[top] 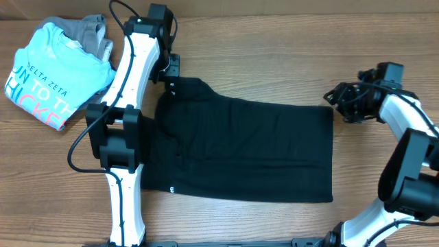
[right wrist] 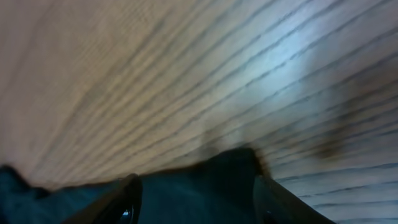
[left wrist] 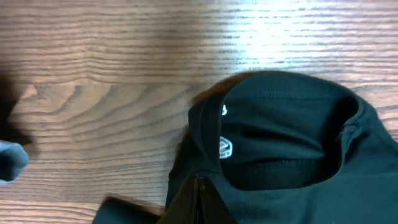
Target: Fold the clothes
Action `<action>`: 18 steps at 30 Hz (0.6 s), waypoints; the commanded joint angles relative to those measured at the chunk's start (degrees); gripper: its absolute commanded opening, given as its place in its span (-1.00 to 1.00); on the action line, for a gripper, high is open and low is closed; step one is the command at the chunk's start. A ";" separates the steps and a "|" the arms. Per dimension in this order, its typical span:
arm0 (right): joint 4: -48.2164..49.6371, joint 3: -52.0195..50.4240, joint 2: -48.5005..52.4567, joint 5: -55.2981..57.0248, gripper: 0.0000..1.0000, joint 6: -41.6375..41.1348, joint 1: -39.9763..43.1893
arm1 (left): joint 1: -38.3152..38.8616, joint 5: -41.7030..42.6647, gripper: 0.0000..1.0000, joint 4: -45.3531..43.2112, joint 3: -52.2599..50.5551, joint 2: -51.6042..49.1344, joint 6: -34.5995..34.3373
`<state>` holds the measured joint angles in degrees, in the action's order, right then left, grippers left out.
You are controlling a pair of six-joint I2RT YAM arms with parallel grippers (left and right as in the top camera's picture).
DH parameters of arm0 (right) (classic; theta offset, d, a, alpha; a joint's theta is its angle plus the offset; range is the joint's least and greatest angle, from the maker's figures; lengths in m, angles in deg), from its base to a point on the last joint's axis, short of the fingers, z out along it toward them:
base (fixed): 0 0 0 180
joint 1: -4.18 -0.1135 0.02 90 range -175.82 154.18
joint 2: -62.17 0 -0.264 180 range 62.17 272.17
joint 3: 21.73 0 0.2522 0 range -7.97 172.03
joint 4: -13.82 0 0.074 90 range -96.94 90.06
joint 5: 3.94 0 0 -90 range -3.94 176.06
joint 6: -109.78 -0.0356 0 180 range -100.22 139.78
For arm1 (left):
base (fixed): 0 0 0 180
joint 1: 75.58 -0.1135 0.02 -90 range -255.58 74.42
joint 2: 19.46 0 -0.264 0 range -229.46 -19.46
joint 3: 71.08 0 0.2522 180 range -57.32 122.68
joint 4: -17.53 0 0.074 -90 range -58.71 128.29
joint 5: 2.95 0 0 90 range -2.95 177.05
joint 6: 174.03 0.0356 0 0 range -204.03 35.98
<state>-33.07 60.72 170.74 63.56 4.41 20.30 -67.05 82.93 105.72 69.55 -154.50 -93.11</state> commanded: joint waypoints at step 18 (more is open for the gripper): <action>-3.85 0.07 2.91 10.88 -0.92 -2.62 -3.85 | -0.26 -0.35 -0.32 0.39 1.53 -0.28 -1.14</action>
<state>-36.89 60.76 173.56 73.24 2.64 15.51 -67.05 82.90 105.85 69.70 -154.50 -93.81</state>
